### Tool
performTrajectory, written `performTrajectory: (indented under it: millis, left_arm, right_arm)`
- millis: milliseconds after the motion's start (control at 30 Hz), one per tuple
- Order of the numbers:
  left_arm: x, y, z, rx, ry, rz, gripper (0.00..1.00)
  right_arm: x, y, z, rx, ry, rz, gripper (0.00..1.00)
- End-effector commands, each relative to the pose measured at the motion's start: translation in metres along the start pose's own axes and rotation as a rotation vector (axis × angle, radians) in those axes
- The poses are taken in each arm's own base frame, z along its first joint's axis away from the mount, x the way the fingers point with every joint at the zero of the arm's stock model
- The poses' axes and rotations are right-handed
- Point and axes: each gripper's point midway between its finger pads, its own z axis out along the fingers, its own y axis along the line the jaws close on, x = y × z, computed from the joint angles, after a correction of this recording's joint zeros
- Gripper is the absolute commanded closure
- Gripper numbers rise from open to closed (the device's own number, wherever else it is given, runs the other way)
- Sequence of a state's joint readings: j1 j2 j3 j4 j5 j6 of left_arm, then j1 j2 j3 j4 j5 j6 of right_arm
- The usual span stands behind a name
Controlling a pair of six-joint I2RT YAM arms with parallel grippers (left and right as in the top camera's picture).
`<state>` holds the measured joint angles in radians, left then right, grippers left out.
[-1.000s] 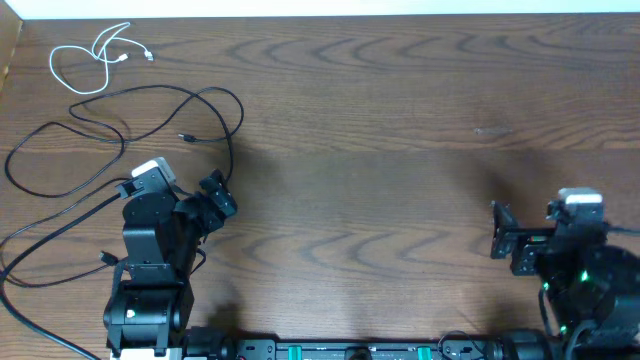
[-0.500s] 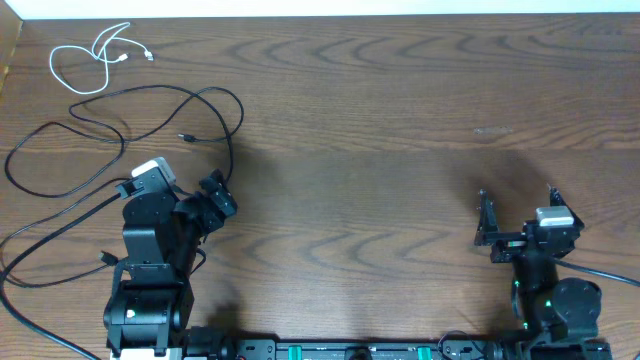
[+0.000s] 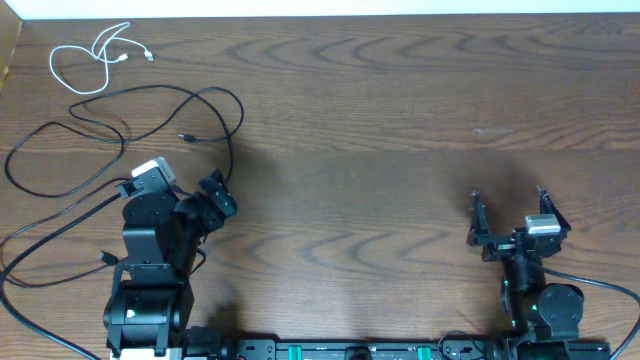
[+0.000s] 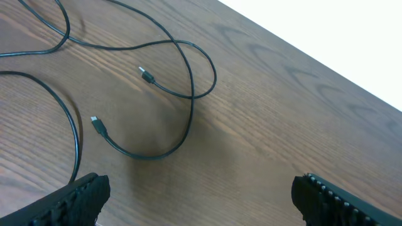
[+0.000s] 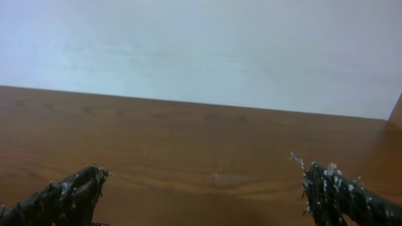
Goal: Untangle cables
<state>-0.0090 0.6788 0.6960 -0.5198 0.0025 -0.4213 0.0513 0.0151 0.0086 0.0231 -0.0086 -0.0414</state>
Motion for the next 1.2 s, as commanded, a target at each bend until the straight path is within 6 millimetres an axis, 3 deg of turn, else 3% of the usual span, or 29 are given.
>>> performTrajectory:
  millis: [0, 167, 1167]
  left_arm:
    - [-0.004, -0.005, -0.003, 0.018, -0.007, 0.011, 0.02]
    - [-0.004, -0.005, -0.003, 0.018, -0.007, 0.011, 0.02]
    - [-0.004, -0.005, -0.003, 0.018, -0.007, 0.011, 0.02]
  right_arm:
    - [-0.001, -0.003, 0.000, 0.010, -0.008, -0.013, 0.01]
    - [0.024, -0.003, -0.002, 0.011, 0.095, 0.004, 0.01]
    - [0.024, -0.009, -0.002, 0.037, 0.095, 0.001, 0.01]
